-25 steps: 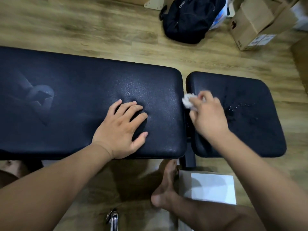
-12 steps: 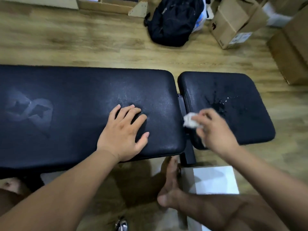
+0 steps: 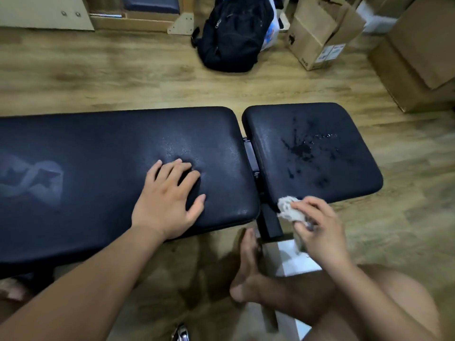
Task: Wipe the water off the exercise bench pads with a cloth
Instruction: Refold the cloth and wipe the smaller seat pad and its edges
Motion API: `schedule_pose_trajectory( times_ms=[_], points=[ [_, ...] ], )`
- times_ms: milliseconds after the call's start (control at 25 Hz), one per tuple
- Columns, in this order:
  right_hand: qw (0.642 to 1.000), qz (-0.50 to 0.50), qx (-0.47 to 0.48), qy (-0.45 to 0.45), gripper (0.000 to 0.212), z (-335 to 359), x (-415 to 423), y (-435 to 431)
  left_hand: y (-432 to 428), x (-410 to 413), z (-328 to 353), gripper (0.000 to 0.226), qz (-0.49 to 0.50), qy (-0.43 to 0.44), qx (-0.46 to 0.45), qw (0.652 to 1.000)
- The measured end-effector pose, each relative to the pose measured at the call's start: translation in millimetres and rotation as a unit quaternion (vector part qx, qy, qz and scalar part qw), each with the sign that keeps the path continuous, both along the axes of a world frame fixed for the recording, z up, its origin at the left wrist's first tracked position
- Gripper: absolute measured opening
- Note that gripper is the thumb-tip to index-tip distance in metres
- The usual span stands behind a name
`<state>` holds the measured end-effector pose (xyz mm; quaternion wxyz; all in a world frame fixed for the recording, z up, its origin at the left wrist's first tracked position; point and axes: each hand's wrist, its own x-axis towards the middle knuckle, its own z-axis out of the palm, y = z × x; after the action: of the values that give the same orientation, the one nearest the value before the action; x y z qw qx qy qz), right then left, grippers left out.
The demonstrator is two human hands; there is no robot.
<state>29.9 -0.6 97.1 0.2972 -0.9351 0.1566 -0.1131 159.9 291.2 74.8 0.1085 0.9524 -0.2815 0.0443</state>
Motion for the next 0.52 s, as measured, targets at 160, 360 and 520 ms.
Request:
schedule_pose_trajectory(
  times_ms=[160,360,520],
  points=[
    [0.965,-0.26,-0.03,0.017,0.026,-2.6,-1.7,-65.1,-0.1,-0.6,0.5,0.053,-0.005,0.002,-0.003,1.0],
    [0.982,-0.183,0.031,-0.043,0.025,9.9,5.5,-29.3,-0.1,2.1,2.3,0.051,-0.006,0.004,0.002,1.0],
    [0.897,-0.25,0.35,-0.101,0.019,40.6,12.7,-56.4,2.4,4.5,8.9,0.056,0.0,0.021,-0.024,0.999]
  ],
)
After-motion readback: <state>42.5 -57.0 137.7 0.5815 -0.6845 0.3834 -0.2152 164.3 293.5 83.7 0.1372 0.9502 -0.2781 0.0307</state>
